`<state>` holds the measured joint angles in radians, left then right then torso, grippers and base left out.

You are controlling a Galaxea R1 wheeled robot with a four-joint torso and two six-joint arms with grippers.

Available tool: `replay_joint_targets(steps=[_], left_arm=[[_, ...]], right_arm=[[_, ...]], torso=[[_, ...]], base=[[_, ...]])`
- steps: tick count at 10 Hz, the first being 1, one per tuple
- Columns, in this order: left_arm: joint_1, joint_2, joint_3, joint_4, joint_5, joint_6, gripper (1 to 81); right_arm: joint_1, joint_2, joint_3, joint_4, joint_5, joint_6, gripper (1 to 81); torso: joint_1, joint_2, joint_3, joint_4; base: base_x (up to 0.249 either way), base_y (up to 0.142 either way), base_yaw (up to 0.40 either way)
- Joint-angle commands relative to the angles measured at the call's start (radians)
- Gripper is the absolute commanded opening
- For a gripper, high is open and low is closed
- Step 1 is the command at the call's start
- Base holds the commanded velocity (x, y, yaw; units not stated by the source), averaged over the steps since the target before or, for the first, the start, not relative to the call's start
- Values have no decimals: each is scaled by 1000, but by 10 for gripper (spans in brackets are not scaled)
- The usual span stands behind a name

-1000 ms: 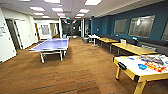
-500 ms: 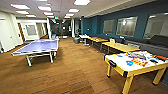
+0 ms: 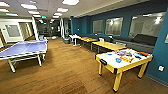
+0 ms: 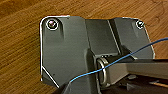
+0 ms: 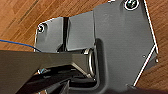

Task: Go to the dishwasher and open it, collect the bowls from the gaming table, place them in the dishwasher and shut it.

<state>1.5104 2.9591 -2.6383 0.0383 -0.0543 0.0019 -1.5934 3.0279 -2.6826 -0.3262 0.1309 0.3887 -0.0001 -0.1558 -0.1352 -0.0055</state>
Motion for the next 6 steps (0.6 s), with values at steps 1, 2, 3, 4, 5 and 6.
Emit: replay_joint_targets(steps=[1,2,3,4,5,6], left_arm=[[-54,-3,3,6,48,6,811],[-54,-3,3,6,48,6,811],[-54,-3,3,6,48,6,811],[-54,-3,3,6,48,6,811],[-54,-3,3,6,48,6,811],[-54,-3,3,5,48,6,811]], right_arm=[[45,2,6,-14,-39,-1,811],[46,4,6,-14,-39,-2,811],[46,4,6,-14,-39,-1,811],[46,2,6,-14,-39,-1,811],[46,4,6,-14,-39,-2,811],[46,4,6,-14,-39,-2,811]], torso=[[0,0,0,0],[0,0,0,0],[0,0,0,0],[0,0,0,0],[0,0,0,0],[0,0,0,0]], base=[[0,0,-306],[0,0,-313],[0,0,-317],[0,0,-320],[0,0,-320],[0,0,-321]])
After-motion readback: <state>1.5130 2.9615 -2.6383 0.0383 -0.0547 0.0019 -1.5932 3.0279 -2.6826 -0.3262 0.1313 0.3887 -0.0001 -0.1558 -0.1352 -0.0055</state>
